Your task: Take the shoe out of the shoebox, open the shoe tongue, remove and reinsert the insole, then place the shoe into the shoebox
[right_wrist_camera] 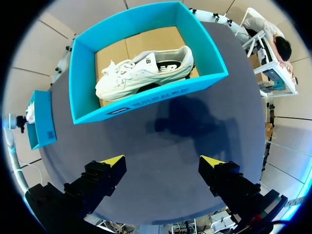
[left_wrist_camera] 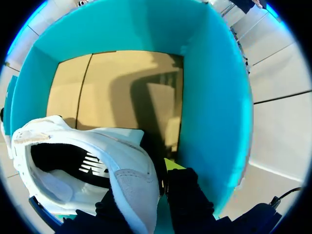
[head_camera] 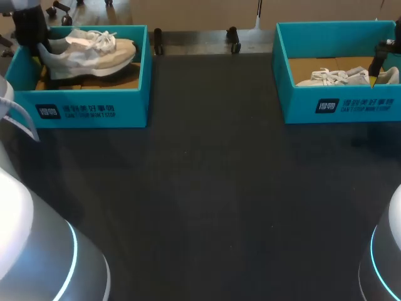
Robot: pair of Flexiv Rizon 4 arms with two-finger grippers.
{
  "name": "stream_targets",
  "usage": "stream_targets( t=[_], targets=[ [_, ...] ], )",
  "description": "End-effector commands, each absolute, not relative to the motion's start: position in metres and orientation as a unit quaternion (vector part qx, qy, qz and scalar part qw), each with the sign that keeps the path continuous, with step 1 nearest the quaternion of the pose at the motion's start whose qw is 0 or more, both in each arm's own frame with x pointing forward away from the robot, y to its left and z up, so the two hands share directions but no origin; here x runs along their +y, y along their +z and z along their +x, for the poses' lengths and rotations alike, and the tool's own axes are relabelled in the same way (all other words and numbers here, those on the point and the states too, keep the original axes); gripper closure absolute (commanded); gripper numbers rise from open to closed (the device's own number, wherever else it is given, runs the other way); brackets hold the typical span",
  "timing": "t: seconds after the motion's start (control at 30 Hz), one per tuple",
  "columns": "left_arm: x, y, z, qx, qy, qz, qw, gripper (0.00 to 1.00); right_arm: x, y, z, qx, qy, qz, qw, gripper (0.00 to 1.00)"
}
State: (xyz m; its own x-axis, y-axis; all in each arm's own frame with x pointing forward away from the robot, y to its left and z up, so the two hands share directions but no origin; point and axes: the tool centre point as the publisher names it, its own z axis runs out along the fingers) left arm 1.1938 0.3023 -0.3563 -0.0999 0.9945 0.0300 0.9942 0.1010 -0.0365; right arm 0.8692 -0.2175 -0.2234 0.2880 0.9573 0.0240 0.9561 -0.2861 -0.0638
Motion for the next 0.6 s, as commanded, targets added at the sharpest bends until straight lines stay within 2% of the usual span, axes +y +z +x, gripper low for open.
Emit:
stream_targets(
  t=[0.03, 0.6],
  targets=[
    [0.306, -0.324, 1.187, -0.74, 0.005, -0.673, 0.016, 1.0, -0.217, -0.224, 0.868, -0.596, 0.008, -0.802, 0.032, 0.0],
    [0.308, -0.226, 1.147, -0.739, -0.032, -0.673, -0.007, 1.0, -0.217, -0.224, 0.868, -0.596, 0.008, -0.802, 0.032, 0.0]
  ],
)
